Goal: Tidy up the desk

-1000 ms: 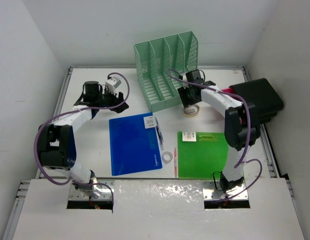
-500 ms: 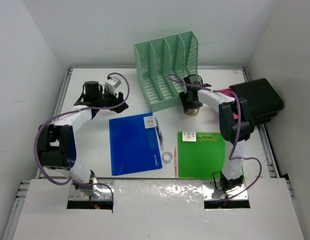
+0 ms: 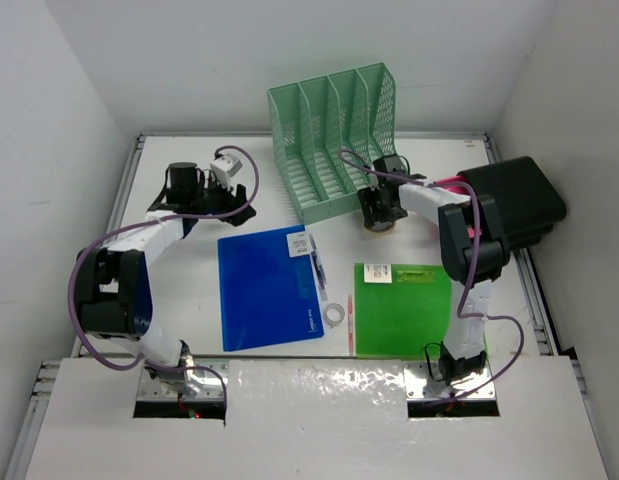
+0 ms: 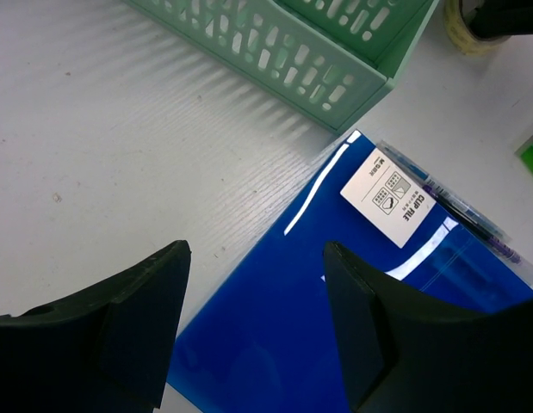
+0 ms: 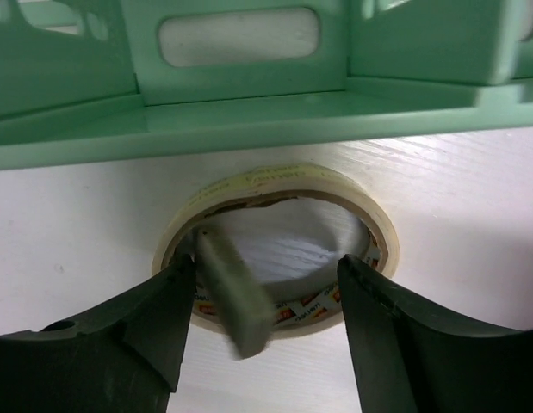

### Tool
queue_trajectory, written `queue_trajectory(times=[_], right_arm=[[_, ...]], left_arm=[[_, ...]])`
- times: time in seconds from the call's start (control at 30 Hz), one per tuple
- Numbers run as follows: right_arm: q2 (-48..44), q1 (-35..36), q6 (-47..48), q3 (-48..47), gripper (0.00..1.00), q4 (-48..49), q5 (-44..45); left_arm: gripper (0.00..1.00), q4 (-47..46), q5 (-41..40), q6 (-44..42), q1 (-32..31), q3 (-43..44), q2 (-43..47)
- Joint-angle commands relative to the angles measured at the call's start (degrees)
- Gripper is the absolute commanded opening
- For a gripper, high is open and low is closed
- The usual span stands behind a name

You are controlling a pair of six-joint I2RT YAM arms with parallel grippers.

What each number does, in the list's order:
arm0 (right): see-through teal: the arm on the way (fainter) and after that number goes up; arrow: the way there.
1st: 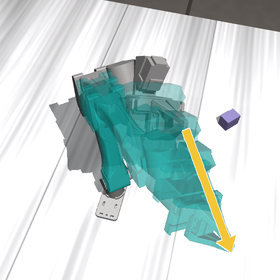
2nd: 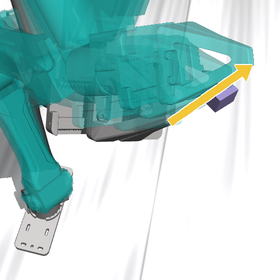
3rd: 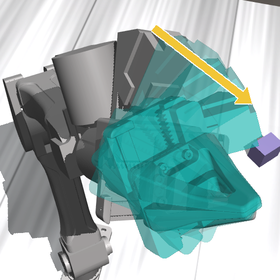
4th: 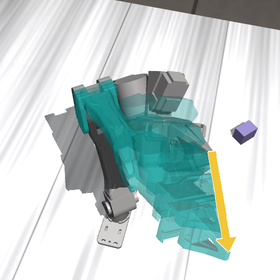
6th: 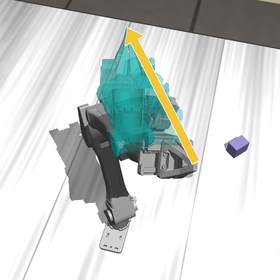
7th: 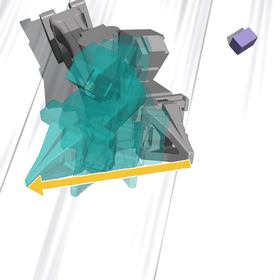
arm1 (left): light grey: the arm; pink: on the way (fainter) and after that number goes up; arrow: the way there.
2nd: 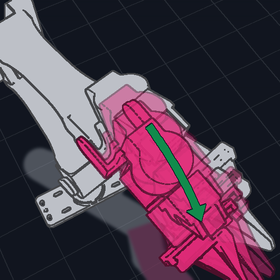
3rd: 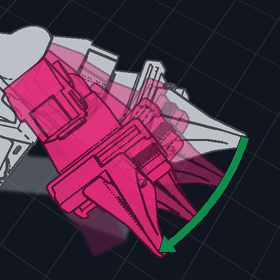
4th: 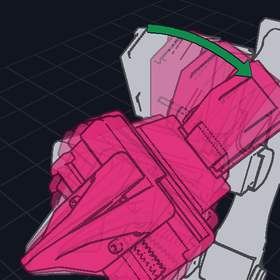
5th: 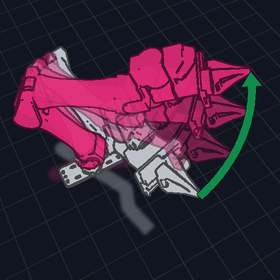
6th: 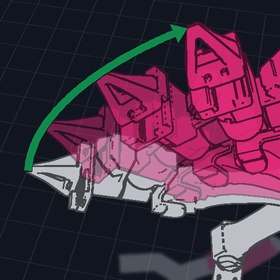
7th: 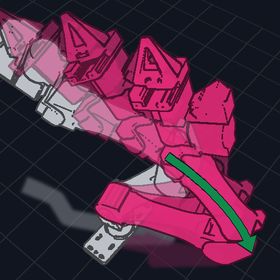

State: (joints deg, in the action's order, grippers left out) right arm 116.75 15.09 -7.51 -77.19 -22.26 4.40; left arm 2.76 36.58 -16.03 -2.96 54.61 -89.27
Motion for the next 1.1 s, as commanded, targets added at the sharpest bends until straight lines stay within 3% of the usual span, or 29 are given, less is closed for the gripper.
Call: queue_trajectory(times=[0.0, 0.4, 0.63, 1.07], right_arm=[[0.85, -0.33, 0.56, 0.81, 0.63, 3.45, -3.17], [-1.43, -0.59, 1.88, 3.44, 0.18, 6.0, -3.0], [-4.86, -0.59, 2.67, 4.33, 0.0, 6.36, -2.3], [-23.29, -0.24, 6.18, 1.87, 0.0, 1.53, -6.17]], left_arm=[[0.61, -1.8, 0.07, -0.58, -0.55, 0.67, -0.02], [0.61, -1.8, -0.19, -0.67, -0.47, 0.67, -0.46], [0.61, -1.8, -0.45, -0.67, -0.55, 0.76, -0.46], [0.61, -1.8, -0.45, -0.58, -0.55, 1.03, -0.46]])
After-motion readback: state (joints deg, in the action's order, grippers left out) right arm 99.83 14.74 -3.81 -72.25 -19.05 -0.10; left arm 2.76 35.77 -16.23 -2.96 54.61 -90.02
